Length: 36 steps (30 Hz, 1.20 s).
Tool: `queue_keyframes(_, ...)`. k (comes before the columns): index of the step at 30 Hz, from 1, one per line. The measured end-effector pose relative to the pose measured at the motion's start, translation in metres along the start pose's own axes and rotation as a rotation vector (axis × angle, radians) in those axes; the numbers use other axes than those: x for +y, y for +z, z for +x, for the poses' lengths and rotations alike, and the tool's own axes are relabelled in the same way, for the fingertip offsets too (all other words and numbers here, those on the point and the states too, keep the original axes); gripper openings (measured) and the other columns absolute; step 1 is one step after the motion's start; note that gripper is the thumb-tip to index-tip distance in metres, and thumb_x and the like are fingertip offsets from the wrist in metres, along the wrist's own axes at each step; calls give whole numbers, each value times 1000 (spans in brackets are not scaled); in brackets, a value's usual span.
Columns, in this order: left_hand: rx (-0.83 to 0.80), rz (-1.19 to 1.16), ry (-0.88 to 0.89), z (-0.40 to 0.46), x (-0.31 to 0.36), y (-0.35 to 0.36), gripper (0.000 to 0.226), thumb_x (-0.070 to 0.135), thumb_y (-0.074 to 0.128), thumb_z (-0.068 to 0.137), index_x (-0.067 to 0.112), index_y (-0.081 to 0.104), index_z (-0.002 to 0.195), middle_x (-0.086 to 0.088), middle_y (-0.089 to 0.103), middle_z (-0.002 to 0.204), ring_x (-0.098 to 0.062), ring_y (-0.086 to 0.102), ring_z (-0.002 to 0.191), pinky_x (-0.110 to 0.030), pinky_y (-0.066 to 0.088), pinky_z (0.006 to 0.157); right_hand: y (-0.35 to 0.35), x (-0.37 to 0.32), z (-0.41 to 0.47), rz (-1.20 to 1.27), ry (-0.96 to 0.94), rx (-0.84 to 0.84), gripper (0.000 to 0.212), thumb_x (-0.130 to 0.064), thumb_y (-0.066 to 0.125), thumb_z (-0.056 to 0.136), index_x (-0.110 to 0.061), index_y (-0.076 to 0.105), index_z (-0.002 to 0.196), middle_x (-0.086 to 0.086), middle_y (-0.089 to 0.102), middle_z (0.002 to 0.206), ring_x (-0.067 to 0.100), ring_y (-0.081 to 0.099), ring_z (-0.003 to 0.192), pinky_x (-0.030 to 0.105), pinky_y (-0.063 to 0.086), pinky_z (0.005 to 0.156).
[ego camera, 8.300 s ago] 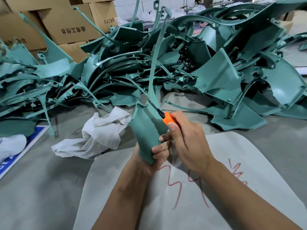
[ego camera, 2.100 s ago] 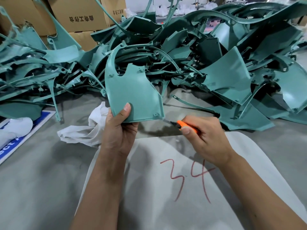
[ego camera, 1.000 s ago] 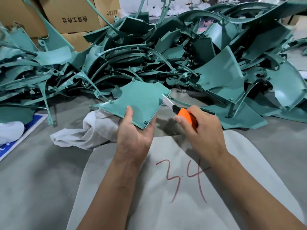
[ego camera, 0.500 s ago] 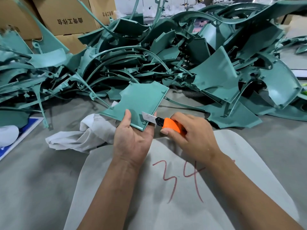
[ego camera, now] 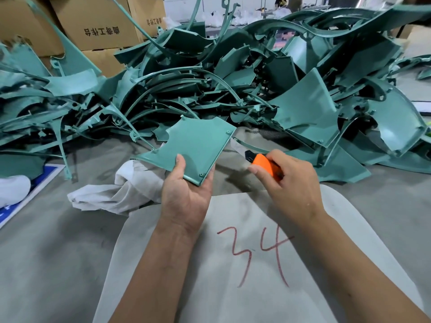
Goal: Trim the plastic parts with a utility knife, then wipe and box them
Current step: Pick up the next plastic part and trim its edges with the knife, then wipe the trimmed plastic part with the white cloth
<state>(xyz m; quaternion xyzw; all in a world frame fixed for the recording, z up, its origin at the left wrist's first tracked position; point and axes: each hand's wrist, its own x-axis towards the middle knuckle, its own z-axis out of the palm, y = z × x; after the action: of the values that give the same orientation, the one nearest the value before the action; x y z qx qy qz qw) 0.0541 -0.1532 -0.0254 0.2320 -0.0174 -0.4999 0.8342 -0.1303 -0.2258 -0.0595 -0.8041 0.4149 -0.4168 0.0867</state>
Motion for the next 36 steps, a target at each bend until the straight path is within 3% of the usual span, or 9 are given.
queue_keyframes(4,10,62,-33,-1,-3,1,29,24,49,108,10,63,129,-11,75,119,-28,73,110,-48,57,99,1,-4,1,125,-120,-19,40,-70,57,95,-30,59,91,-16,54,73,1,51,67,24,37,58)
queue_keyframes(7,-15,69,-73,-3,-4,0,34,27,47,109,8,62,133,-11,74,123,-26,73,110,-45,59,94,6,-9,0,111,-182,-126,46,-73,55,93,-28,62,93,-13,57,74,11,53,66,33,45,58)
queue_keyframes(13,-78,35,-86,-1,-4,-4,32,22,46,108,7,60,132,-14,73,124,-34,69,117,-56,49,108,-1,0,2,83,-10,26,42,-73,51,97,-32,54,88,-14,52,69,4,49,61,25,34,56)
queue_keyframes(17,-160,-1,-55,-2,5,-8,37,18,45,106,6,52,141,-17,69,130,-40,67,120,-59,50,104,-6,13,5,50,191,112,47,-72,50,93,-27,57,85,-8,53,64,13,48,57,31,35,56)
queue_keyframes(20,-252,3,2,-1,24,-10,40,16,43,104,5,50,142,-17,67,135,-38,65,123,-54,51,105,-7,17,5,-126,282,-22,48,-74,53,91,-27,61,90,-6,61,71,18,55,65,32,41,61)
queue_keyframes(24,-316,-18,71,-1,46,-8,49,11,51,99,13,53,147,-9,65,140,-31,63,127,-50,57,98,0,-2,3,-326,248,-129,43,-68,64,87,-29,66,105,-3,64,102,24,53,101,41,47,84)
queue_keyframes(27,-381,-64,103,-4,60,-10,39,12,55,96,10,62,134,-10,72,127,-31,69,117,-48,58,94,13,-39,3,-183,-40,-127,32,-52,64,91,-22,64,102,-5,55,99,20,46,97,38,45,85)
queue_keyframes(30,-413,-140,109,-4,75,-17,34,15,57,94,7,65,127,-12,75,114,-30,74,105,-45,61,87,44,-87,7,-32,-192,-352,37,-48,67,92,-24,61,120,-3,56,109,23,52,104,35,44,80)
queue_keyframes(36,-454,-153,119,-8,92,-27,22,9,71,77,-1,78,96,-15,78,89,-29,78,81,-41,64,70,125,-164,21,127,-31,-581,62,-39,67,88,-43,40,143,5,49,123,33,54,115,41,54,85)
